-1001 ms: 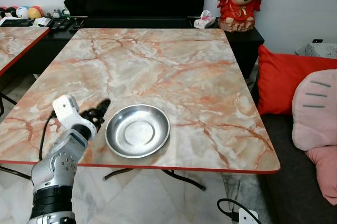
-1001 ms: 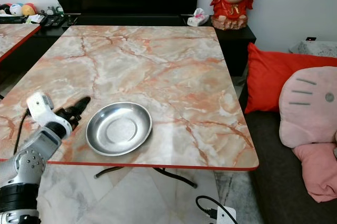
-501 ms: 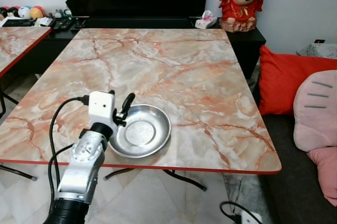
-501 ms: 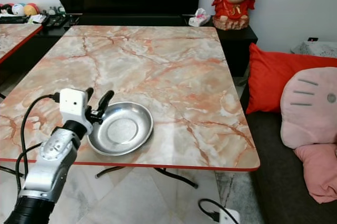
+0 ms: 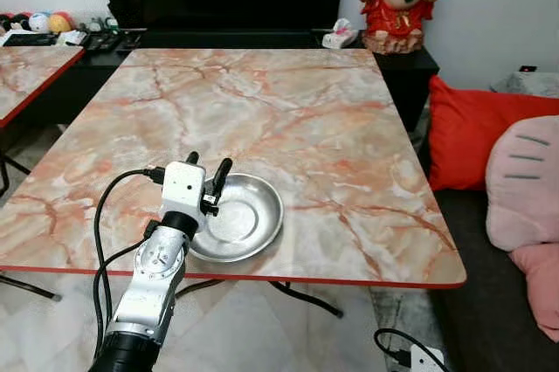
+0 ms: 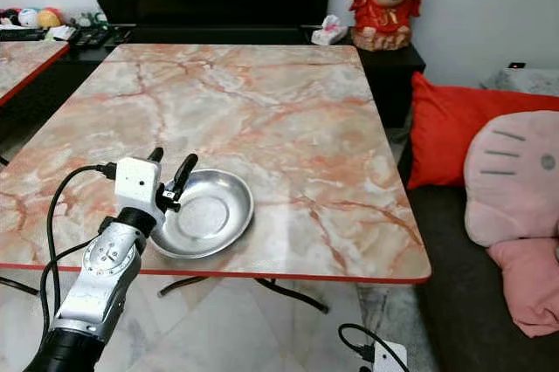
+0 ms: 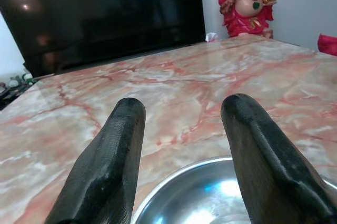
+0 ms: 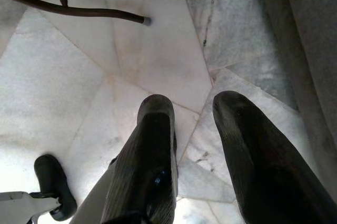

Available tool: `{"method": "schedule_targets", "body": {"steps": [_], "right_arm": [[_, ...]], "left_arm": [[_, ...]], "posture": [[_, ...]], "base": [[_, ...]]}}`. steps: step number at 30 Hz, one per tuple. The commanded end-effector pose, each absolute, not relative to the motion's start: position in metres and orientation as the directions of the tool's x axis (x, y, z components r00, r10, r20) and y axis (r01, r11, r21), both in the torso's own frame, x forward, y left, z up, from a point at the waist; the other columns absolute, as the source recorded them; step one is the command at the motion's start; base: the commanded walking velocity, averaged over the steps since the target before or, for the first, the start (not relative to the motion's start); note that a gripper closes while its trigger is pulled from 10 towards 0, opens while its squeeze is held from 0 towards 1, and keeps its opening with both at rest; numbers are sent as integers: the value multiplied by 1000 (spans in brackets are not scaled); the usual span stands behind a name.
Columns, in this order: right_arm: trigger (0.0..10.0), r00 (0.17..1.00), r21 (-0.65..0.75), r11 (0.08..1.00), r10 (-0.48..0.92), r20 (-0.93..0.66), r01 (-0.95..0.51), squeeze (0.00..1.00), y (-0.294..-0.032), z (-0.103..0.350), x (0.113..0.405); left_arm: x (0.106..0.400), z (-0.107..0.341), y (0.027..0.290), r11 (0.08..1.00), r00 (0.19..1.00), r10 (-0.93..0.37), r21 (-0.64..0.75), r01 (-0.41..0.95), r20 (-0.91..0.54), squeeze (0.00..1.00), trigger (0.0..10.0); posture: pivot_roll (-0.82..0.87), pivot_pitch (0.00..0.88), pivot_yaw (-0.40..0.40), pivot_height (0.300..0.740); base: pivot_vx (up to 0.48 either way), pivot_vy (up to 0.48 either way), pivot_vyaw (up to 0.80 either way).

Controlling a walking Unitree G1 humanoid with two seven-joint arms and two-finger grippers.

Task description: Setting the table

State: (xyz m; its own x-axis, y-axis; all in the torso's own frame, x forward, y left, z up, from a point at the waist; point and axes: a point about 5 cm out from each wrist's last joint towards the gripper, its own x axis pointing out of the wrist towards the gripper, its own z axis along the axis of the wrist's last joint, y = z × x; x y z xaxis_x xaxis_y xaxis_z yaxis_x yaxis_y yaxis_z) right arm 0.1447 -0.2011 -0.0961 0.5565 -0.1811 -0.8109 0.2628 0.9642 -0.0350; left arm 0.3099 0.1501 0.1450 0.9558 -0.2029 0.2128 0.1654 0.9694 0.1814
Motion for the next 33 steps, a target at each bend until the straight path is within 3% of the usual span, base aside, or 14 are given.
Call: {"method": "schedule_targets", "body": {"steps": [1,19,25,33], "right_arm": [[10000,551,-30,964,-176,-816,264,0,-197,-97,145],[10000,543,-51,966,-185,-819,252,0,-199,-98,142],[10000,549,-49,964,-191,-814,263,0,-201,-97,144],[10000,557,-47,963,-194,-807,266,0,-201,-96,146]], "left_arm": [[312,147,152,970,954,-197,184,157,225,0,10000],[312,150,151,976,952,-179,166,140,249,0,10000],[313,150,149,977,951,-180,161,142,252,0,10000],[312,151,150,977,951,-175,162,137,254,0,10000]], "posture": [[-5,0,13,740],[13,0,10,740],[16,0,12,740],[13,0,11,740]], "base": [[0,322,0],[0,320,0],[0,319,764],[0,322,0]]}}
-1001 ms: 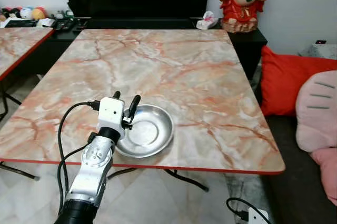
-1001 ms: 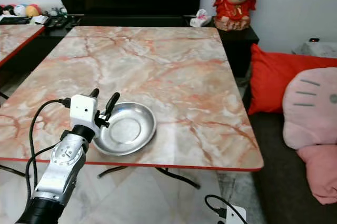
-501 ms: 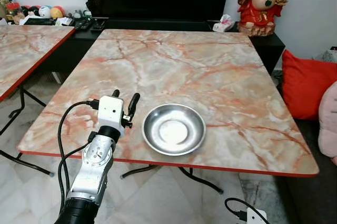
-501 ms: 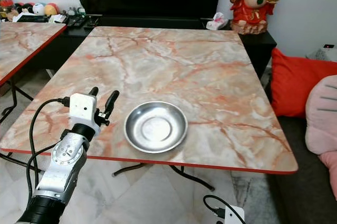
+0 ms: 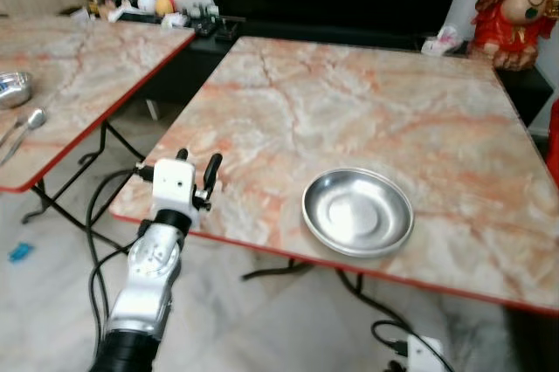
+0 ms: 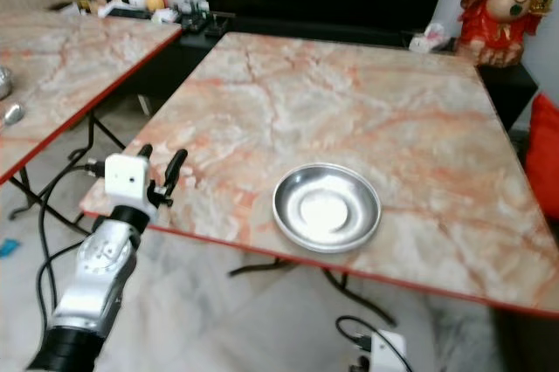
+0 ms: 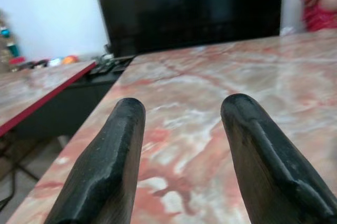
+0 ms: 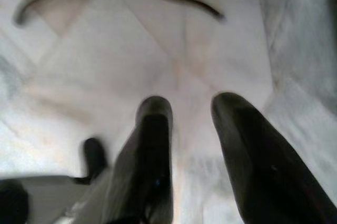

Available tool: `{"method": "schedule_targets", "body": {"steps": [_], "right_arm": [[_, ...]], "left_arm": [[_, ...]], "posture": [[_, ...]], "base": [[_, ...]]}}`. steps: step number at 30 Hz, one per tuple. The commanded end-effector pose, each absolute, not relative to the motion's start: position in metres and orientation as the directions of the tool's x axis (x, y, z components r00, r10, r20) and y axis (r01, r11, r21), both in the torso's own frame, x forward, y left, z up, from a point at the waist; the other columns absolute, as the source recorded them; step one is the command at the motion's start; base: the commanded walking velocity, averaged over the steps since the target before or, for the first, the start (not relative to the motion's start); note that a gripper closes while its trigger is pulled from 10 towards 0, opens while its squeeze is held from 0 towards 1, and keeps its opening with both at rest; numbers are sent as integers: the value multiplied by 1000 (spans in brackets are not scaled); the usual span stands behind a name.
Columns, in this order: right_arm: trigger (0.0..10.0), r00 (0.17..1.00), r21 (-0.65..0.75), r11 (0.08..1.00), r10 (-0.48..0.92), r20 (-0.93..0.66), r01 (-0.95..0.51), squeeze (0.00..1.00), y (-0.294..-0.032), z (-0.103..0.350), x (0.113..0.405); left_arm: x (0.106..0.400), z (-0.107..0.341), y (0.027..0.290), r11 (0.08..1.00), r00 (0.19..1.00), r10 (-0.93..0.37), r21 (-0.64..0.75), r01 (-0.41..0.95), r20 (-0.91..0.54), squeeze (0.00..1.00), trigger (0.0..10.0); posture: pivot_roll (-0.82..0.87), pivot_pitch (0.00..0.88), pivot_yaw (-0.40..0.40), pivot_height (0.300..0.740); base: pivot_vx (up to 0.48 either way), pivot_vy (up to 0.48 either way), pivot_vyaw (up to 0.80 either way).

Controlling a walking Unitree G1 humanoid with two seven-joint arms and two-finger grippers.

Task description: Setting the table

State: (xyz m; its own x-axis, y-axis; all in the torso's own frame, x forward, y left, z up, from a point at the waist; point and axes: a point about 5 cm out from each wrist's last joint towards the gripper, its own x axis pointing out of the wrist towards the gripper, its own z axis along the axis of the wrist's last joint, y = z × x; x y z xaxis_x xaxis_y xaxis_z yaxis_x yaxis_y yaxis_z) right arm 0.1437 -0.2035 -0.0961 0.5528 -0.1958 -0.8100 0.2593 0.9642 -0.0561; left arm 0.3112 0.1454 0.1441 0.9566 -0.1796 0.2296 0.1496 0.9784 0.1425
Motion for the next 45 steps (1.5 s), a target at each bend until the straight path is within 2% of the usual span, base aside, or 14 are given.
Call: {"method": "schedule_targets", "body": {"steps": [1,4,28,40,45], "right_arm": [[10000,557,-47,963,-194,-807,266,0,-201,-96,146],[10000,562,-50,964,-194,-804,261,0,-201,-95,147],[10000,566,-45,965,-189,-803,259,0,-201,-95,148],[10000,568,-31,959,-193,-800,282,0,-201,-95,148],[10000,565,-31,960,-191,-802,280,0,-200,-95,147]], "left_arm": [[312,151,150,977,951,-175,162,137,254,0,10000],[313,152,149,977,950,-178,159,140,257,0,10000],[313,155,150,979,950,-166,158,127,264,0,10000],[310,149,155,980,956,-156,161,118,247,0,10000],[309,135,163,985,972,-129,142,102,198,0,10000]], "posture": [[13,0,11,740],[12,0,11,740],[16,0,11,740],[14,0,15,740],[16,0,13,740]], "base": [[0,319,0],[0,322,213],[0,320,794],[0,322,0],[0,319,0]]}}
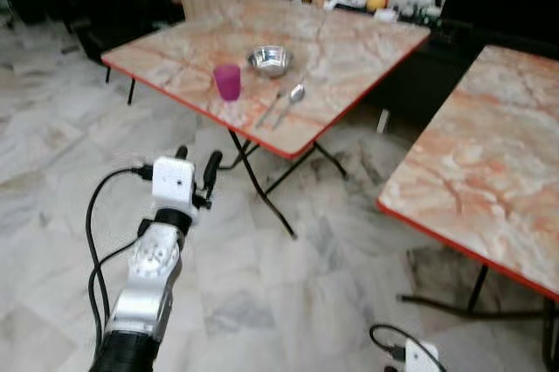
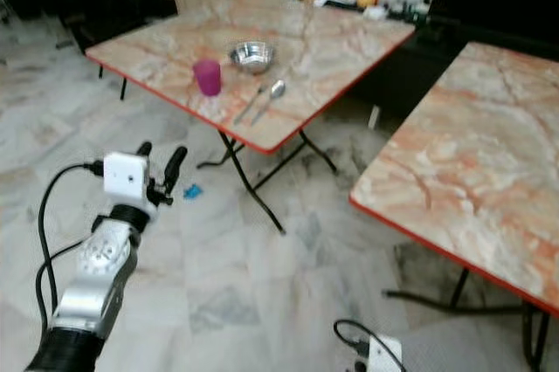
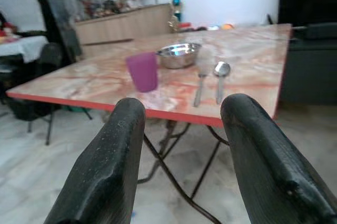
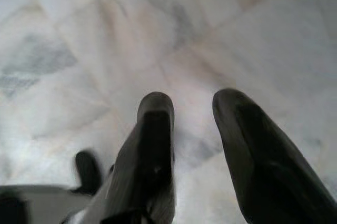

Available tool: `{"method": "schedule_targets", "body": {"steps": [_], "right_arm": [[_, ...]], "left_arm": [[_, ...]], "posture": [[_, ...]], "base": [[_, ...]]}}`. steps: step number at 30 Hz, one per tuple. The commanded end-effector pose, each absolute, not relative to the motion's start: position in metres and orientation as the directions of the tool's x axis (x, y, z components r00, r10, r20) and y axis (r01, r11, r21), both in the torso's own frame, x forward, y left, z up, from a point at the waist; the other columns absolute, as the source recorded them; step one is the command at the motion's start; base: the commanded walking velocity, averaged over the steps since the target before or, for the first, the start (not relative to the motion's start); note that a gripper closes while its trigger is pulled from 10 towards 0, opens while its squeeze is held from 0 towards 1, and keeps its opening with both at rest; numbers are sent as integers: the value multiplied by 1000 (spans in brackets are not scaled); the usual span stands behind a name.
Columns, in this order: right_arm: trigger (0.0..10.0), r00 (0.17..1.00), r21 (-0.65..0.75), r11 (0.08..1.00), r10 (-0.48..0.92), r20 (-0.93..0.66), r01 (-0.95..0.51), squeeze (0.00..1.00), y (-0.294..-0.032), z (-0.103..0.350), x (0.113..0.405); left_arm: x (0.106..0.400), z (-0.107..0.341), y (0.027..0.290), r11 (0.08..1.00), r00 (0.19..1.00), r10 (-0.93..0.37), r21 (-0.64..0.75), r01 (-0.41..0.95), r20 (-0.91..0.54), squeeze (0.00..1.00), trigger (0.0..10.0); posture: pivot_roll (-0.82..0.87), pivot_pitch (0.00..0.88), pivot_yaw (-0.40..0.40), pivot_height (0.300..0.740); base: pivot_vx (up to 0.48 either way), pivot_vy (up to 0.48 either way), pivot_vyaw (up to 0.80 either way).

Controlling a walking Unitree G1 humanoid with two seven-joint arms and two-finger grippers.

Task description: Setting the table

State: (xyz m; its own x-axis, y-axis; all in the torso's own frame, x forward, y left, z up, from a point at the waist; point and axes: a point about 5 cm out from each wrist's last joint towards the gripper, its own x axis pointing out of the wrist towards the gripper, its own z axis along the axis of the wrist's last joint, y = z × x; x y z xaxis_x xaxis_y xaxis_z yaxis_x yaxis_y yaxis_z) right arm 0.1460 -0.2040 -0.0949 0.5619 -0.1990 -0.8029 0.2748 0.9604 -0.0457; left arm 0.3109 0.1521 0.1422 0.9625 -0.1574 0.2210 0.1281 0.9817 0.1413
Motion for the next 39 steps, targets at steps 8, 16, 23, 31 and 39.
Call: {"method": "schedule_targets", "body": {"steps": [8,16,23,31,39], "right_arm": [[10000,557,-34,962,-186,-809,271,0,-199,-96,146],[10000,558,-39,963,-187,-808,266,0,-202,-95,146],[10000,562,-44,965,-187,-806,258,0,-203,-95,148],[10000,559,-38,963,-188,-807,268,0,-201,-95,146],[10000,547,-56,970,-181,-817,237,0,-200,-97,144]], "left_arm": [[298,60,186,981,991,-61,178,82,-121,0,10000],[267,-11,198,981,885,-6,169,95,-466,0,10000],[228,-55,188,984,715,-29,106,143,-698,0,10000],[206,-69,201,981,628,24,140,135,-778,0,10000],[208,-69,200,987,629,30,121,103,-777,0,10000]], "posture": [[14,0,8,740],[10,0,-12,740],[0,0,-12,740],[-12,0,2,740],[-31,0,0,740]], "base": [[0,0,0],[0,0,0],[0,0,0],[0,0,0],[0,0,0]]}}
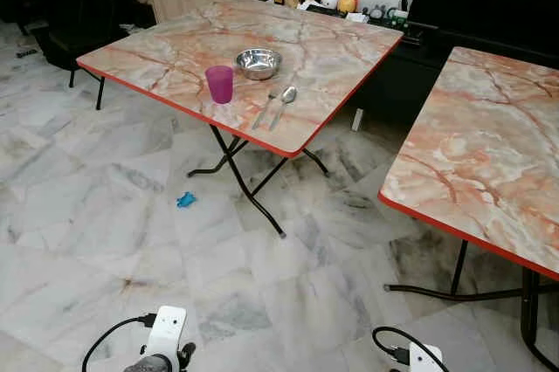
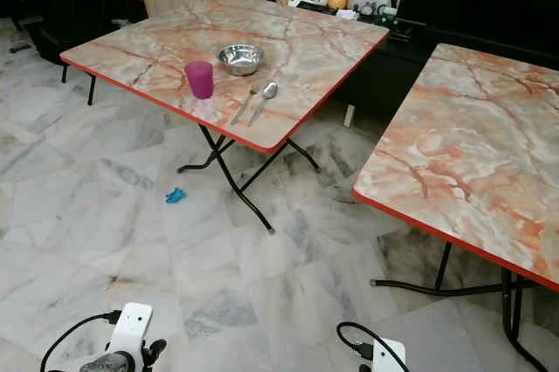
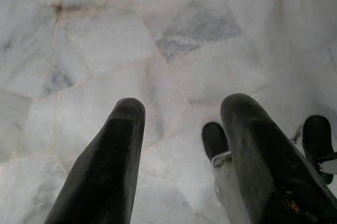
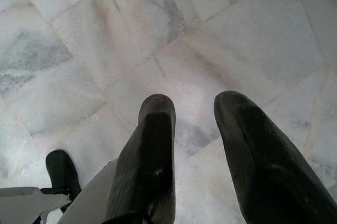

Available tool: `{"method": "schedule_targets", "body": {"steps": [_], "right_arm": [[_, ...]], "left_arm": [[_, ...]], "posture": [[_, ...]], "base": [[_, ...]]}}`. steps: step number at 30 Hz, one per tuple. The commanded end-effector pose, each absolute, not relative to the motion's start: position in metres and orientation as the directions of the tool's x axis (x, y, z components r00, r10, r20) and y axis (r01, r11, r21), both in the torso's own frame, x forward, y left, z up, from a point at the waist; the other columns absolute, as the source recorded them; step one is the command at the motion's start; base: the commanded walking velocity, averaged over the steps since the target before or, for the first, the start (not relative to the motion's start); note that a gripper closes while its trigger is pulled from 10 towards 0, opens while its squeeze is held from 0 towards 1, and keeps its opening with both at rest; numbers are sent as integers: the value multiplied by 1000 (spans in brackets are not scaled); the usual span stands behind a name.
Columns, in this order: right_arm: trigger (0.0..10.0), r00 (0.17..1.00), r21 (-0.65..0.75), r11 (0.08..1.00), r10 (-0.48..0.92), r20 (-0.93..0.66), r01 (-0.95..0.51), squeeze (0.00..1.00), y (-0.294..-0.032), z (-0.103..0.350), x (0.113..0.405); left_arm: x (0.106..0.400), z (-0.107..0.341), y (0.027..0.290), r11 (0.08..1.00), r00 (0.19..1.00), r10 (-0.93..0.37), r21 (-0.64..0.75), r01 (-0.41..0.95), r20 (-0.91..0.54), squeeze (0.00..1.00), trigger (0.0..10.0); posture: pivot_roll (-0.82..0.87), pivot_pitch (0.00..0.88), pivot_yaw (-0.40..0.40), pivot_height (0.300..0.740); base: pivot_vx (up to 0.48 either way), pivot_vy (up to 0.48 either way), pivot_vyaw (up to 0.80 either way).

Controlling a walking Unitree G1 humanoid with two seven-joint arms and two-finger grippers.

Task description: Setting the table

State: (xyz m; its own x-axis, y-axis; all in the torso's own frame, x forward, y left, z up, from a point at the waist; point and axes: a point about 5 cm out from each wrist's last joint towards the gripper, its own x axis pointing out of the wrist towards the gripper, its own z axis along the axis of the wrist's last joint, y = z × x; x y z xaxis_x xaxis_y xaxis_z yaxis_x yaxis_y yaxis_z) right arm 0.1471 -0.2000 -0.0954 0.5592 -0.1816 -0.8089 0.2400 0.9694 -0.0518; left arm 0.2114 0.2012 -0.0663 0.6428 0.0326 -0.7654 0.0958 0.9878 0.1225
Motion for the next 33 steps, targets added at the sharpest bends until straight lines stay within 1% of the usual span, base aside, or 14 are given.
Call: {"method": "schedule_targets", "body": {"steps": [1,7,10,13,20,23,27,30,33], "right_arm": [[10000,551,-56,971,-178,-815,231,0,-200,-96,145],[10000,573,-87,986,-153,-805,141,0,-204,-93,151],[10000,573,-87,988,-146,-807,129,0,-207,-92,154],[10000,592,-92,989,-142,-793,114,0,-208,-89,159],[10000,602,-82,985,-156,-783,149,0,-208,-88,162],[10000,589,-86,986,-154,-793,142,0,-204,-89,161],[10000,580,-70,987,-142,-802,144,0,-198,-92,158],[10000,575,-78,986,-150,-804,149,0,-197,-93,155],[10000,579,-70,979,-170,-798,192,0,-198,-93,154]], "left_arm": [[207,-69,201,987,625,32,124,104,-780,0,10000],[203,-72,199,985,619,24,124,119,-785,0,10000],[198,-74,202,991,612,47,112,68,-789,0,10000],[192,-77,203,992,601,51,110,61,-798,0,10000],[192,-77,204,993,593,50,105,60,-804,0,10000],[197,-75,204,992,597,52,110,61,-800,0,10000],[202,-72,203,991,604,53,116,67,-796,0,10000],[200,-74,199,989,597,43,118,86,-801,0,10000],[195,-77,195,990,590,42,114,85,-806,0,10000]], "posture": [[-36,0,-1,740],[-42,0,-26,740],[-38,0,-37,740],[-40,0,-34,740],[-40,0,-20,740],[-39,0,-15,740],[-32,0,-5,740],[-30,0,3,740],[-30,0,3,740]], "base": [[0,0,0],[0,0,0],[0,0,0],[0,0,0],[0,0,0],[0,326,0],[0,326,-786],[0,328,-231],[0,326,0]]}}
